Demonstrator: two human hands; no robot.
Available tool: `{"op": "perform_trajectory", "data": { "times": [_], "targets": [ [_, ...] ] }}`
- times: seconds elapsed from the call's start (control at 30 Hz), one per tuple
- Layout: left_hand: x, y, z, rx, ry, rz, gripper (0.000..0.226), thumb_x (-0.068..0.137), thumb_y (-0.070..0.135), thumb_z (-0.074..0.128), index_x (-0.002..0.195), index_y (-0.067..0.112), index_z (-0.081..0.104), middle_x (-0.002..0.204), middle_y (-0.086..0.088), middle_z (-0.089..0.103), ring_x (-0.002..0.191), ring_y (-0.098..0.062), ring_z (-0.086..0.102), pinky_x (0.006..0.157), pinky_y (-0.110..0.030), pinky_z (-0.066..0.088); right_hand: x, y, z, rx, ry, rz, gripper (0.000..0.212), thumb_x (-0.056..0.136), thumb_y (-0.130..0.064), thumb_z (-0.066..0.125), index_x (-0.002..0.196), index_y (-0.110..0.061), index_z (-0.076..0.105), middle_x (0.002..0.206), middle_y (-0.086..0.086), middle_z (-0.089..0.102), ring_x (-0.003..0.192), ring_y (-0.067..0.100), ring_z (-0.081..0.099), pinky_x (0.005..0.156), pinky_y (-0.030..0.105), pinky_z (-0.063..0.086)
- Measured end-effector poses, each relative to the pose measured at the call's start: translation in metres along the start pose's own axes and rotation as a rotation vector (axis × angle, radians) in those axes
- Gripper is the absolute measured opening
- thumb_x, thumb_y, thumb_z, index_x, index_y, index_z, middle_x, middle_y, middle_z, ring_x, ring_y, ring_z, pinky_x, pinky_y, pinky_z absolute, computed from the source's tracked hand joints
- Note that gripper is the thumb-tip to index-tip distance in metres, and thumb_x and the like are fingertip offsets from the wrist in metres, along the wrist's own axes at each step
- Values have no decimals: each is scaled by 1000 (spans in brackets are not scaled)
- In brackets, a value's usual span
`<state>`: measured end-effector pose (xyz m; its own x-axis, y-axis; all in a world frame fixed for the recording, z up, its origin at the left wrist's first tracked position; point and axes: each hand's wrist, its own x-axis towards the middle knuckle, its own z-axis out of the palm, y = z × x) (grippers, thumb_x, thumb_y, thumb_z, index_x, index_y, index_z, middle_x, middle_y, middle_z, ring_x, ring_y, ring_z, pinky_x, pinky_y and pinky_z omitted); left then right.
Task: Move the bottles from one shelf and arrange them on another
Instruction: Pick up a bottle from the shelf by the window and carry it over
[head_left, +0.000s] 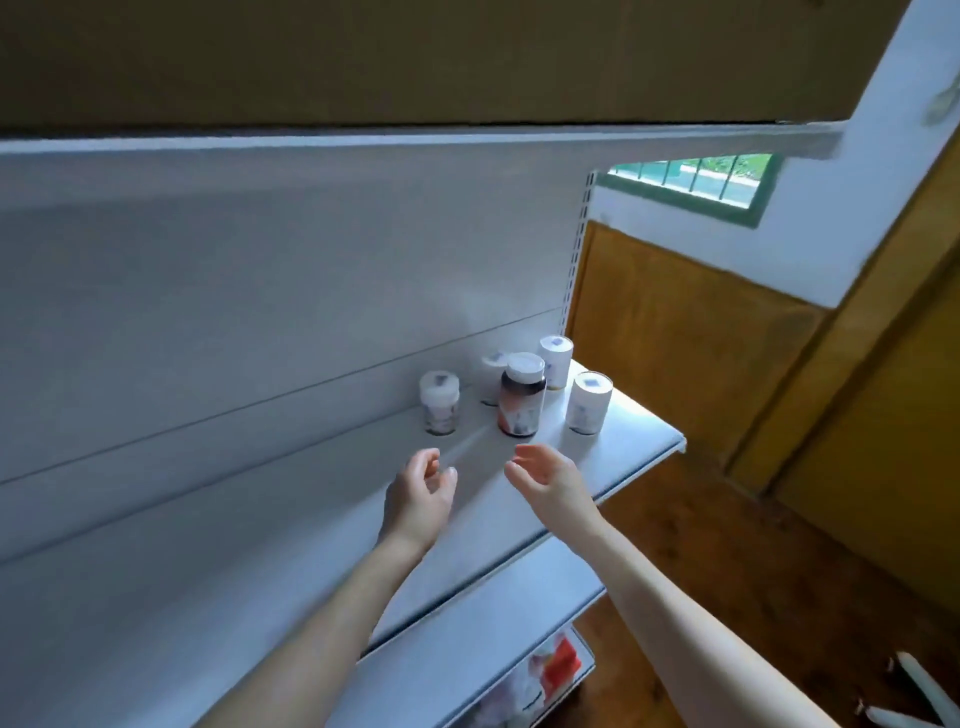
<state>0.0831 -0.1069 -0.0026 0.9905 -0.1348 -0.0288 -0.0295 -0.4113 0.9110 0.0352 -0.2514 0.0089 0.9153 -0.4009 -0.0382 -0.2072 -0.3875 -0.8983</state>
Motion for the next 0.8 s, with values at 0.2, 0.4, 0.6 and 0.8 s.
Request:
{"op": "perform_trajectory", "data": {
  "times": [0.2, 0.4, 0.6, 0.8],
  "targets": [
    [74, -17, 4, 95, 94, -67, 47, 87, 15, 57, 130, 0, 43, 132, -19, 52, 118, -28, 53, 97, -31, 40, 82, -1, 39, -65, -109, -47, 36, 89, -20, 56, 120, -2, 49, 107, 10, 58, 99, 22, 54, 83, 25, 38],
    [120, -18, 14, 107, 85, -89, 44, 85, 14, 58, 126, 3, 47, 128, -20, 56, 115, -28, 56, 93, -32, 43, 133, 2, 61, -79, -216, -81, 22, 88, -29, 54, 102, -14, 45, 83, -10, 46, 86, 14, 41, 75, 25, 34],
    [124, -12, 11, 22, 85, -5, 25, 80, -2, 55, 102, 5, 63, 100, -9, 69, 89, -18, 62, 72, -18, 45, 135, -7, 52, 107, -275, -104, 25, 89, -16, 56, 113, -7, 55, 112, 15, 64, 104, 25, 60, 93, 37, 47],
    [88, 6, -8, -213, 157, 66, 18, 82, 4, 62, 98, 11, 65, 76, 5, 65, 57, 12, 59, 60, -4, 46, 117, -33, 25, 339, -398, -52, 19, 89, -21, 58, 104, -9, 59, 98, 14, 65, 85, 19, 60, 80, 32, 51]
  ]
}}
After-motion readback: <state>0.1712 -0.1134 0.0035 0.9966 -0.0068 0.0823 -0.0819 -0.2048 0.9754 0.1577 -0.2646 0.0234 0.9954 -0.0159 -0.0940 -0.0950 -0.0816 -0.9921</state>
